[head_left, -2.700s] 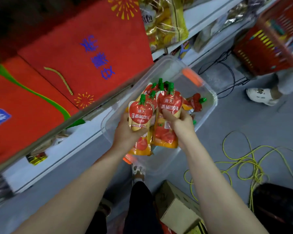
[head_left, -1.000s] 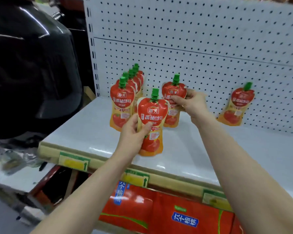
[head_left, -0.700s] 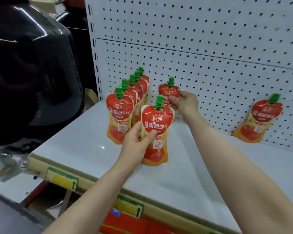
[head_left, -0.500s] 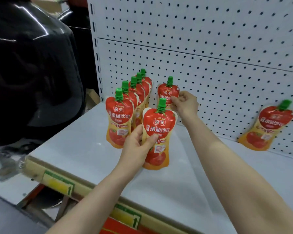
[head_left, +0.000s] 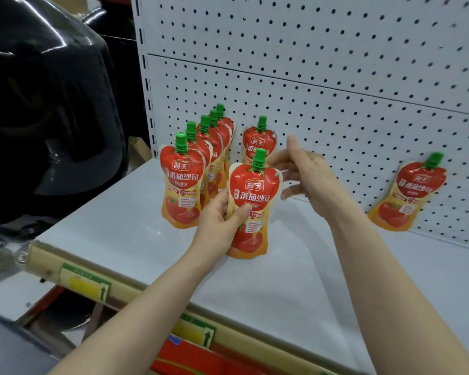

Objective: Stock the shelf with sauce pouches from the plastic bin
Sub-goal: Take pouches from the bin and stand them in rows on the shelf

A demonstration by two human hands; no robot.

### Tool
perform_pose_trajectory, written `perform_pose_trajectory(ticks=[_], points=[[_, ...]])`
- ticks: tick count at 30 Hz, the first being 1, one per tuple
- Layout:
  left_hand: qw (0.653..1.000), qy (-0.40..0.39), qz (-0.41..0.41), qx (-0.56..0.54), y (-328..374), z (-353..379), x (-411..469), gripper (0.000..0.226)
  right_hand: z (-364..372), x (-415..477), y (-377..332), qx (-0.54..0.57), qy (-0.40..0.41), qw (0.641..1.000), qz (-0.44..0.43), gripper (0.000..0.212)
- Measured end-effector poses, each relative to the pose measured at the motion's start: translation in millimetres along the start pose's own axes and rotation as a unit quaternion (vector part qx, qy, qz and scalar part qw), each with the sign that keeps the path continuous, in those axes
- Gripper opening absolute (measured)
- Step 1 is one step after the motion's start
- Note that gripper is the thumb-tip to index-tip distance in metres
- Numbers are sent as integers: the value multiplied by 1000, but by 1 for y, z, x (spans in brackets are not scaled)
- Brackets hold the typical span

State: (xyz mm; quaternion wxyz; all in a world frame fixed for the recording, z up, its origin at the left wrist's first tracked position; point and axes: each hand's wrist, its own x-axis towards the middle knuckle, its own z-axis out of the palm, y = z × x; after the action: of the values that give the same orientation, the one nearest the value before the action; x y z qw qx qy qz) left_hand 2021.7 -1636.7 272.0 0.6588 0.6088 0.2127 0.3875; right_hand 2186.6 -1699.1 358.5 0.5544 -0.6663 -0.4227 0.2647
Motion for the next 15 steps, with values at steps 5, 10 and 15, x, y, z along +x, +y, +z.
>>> perform_pose_trajectory(ticks=[5,10,15], points=[[1000,-19,2,0,1,11,2,29,-8,-28,8,-36,-87,995,-38,10],[999,-10,7,35,-6,15,4,39,-11,-21,14,-35,-22,998,-56,7],[985,21,-26,166,-22,3,7,44,-12,1,22,-43,82,993,-75,4]])
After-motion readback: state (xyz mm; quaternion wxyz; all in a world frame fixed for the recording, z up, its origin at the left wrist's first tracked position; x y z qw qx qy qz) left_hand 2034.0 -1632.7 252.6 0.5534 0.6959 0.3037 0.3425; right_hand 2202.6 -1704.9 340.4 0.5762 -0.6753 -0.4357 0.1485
